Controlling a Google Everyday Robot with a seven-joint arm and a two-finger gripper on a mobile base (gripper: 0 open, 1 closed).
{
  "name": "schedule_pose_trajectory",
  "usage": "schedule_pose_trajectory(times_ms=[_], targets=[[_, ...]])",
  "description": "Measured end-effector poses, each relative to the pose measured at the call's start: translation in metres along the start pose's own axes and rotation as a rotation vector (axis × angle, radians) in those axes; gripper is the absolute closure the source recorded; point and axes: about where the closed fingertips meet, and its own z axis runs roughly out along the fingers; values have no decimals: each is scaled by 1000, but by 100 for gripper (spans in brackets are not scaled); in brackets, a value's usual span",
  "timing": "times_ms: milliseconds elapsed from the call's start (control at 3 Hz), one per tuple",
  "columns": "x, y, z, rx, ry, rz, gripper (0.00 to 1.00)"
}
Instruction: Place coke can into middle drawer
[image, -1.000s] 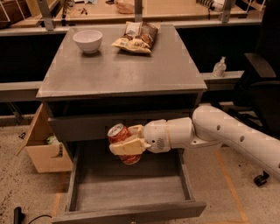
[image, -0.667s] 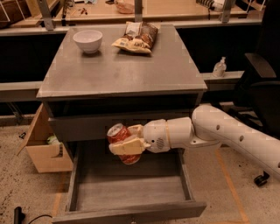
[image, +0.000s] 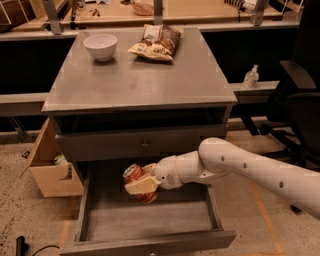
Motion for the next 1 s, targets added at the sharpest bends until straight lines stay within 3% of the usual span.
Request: schedule_pose_trajectory(times_ms=[333, 1000], targets=[[46, -30, 25, 60, 98, 26, 100], [107, -62, 53, 199, 307, -20, 100]])
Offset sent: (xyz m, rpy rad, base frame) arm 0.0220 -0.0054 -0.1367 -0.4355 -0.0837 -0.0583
